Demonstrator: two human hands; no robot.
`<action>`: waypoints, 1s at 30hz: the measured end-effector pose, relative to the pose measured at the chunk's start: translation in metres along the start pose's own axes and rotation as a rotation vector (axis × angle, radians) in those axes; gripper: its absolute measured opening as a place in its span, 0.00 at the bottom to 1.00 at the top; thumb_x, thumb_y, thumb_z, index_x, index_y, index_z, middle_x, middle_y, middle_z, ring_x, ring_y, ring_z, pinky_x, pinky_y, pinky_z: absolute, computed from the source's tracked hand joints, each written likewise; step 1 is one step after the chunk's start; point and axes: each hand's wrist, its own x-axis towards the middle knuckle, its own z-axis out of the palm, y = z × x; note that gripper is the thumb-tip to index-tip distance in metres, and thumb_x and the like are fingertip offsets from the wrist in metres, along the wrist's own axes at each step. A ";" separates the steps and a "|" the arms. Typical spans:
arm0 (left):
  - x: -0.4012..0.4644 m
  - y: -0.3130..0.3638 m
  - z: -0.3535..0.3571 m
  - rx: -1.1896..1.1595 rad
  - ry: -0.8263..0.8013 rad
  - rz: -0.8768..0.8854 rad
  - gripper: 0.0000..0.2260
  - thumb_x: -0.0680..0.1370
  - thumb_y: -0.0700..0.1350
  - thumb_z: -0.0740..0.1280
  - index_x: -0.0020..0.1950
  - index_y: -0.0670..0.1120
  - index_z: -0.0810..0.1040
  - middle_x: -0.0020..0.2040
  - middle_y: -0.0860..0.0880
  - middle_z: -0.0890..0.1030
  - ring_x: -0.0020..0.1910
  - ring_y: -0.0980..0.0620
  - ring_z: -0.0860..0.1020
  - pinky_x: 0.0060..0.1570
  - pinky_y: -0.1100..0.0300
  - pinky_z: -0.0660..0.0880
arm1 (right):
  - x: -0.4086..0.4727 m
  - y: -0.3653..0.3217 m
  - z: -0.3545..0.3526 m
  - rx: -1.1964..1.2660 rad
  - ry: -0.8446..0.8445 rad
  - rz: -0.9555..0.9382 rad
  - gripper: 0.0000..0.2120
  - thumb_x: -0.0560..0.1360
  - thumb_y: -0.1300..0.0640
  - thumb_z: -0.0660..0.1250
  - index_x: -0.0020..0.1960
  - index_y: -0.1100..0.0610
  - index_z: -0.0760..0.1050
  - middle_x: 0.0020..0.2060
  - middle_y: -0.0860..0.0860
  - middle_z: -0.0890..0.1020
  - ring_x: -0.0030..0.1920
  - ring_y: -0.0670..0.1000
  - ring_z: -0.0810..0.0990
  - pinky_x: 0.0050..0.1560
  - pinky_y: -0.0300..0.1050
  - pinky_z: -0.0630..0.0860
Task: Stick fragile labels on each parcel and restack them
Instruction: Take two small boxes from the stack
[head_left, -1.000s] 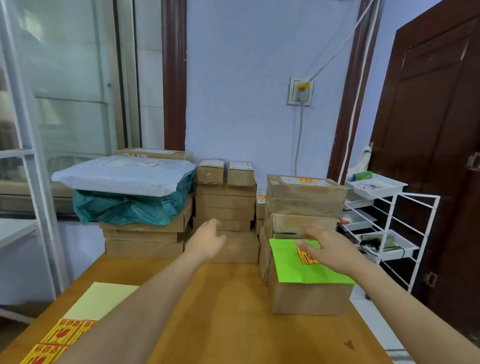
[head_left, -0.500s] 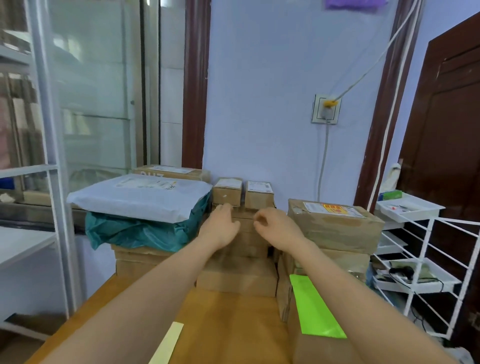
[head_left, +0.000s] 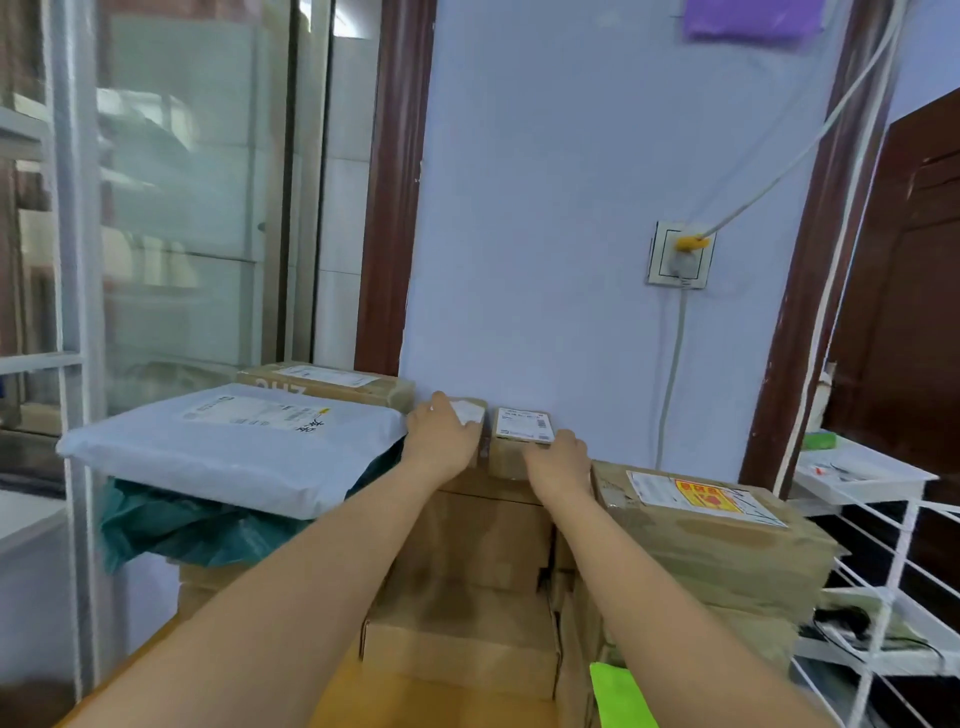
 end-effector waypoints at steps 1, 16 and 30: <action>0.004 -0.001 0.001 0.015 0.005 -0.017 0.23 0.80 0.47 0.59 0.72 0.39 0.60 0.68 0.37 0.66 0.68 0.40 0.64 0.64 0.50 0.65 | 0.004 0.002 0.004 0.042 0.002 0.023 0.18 0.77 0.61 0.59 0.66 0.62 0.66 0.63 0.60 0.70 0.63 0.61 0.69 0.62 0.51 0.69; 0.019 0.008 0.014 -0.017 0.102 -0.239 0.24 0.81 0.49 0.57 0.72 0.38 0.59 0.71 0.37 0.62 0.70 0.39 0.59 0.66 0.51 0.61 | 0.033 0.001 0.019 0.372 -0.012 0.279 0.25 0.79 0.52 0.57 0.71 0.61 0.56 0.67 0.59 0.69 0.64 0.61 0.69 0.61 0.55 0.72; 0.000 0.006 0.010 -0.413 0.218 -0.297 0.18 0.78 0.43 0.60 0.67 0.39 0.68 0.69 0.40 0.64 0.67 0.41 0.59 0.61 0.49 0.70 | 0.017 -0.014 -0.006 0.284 0.131 0.074 0.16 0.79 0.58 0.58 0.64 0.62 0.61 0.63 0.59 0.68 0.61 0.61 0.71 0.60 0.60 0.72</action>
